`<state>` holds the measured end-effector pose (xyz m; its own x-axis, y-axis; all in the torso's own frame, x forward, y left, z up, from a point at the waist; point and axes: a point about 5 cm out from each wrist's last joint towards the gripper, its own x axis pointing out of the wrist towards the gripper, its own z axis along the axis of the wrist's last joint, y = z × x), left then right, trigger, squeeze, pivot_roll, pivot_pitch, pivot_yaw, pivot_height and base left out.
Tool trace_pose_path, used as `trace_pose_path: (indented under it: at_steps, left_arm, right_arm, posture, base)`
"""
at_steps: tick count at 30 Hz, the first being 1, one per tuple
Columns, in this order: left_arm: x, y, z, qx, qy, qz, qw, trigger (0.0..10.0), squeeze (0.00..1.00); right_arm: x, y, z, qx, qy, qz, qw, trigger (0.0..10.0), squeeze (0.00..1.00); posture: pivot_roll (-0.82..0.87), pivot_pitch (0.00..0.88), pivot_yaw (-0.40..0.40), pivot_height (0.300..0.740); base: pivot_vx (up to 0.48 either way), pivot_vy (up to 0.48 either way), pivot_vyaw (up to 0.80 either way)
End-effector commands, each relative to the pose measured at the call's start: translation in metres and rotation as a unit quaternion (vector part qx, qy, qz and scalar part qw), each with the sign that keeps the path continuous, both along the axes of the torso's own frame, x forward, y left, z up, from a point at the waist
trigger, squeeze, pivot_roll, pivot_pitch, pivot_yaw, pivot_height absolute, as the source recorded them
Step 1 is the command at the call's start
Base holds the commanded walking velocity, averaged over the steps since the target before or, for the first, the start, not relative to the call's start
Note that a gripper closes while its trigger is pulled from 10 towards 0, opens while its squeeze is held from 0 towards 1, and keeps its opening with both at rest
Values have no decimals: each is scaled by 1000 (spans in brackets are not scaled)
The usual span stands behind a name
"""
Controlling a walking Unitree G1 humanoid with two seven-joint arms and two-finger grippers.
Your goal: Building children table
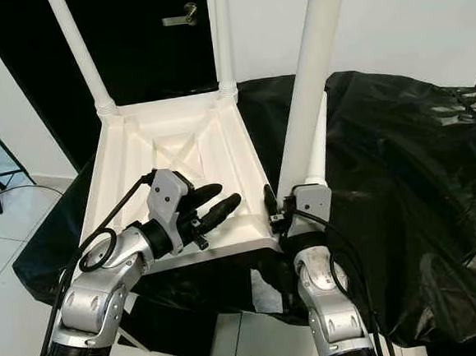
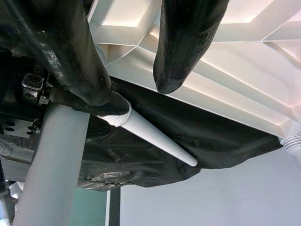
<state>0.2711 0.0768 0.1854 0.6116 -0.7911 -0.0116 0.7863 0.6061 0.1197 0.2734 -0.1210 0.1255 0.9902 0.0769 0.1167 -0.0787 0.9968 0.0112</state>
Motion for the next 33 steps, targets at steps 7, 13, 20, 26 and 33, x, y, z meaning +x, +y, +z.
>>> trace_pose_path:
  at_steps: [7,13,20,26,33]
  left_arm:
    - [4,1,2,-3,-6,26,1000,10000,0]
    - [4,1,3,-5,-7,27,1000,10000,0]
    - [4,0,3,-6,-7,28,1000,10000,0]
    - [4,0,3,-6,-7,26,1000,10000,0]
    - [1,-2,1,-3,-4,16,1000,10000,0]
  right_arm:
    - [-9,1,-36,10,103,-16,995,10000,0]
    - [-9,0,-34,79,100,-13,992,10000,0]
    - [-9,-11,-37,88,111,-29,989,10000,0]
    - [-7,-7,-32,22,92,0,996,10000,0]
    - [-4,-13,-28,-5,86,34,996,10000,0]
  posture:
    - [34,0,17,740]
    - [36,0,15,740]
    - [34,0,12,740]
    - [32,0,13,740]
    - [28,0,13,740]
  base:
    - [0,0,0]
    - [0,0,0]
    - [0,0,0]
    - [0,0,0]
    - [0,0,0]
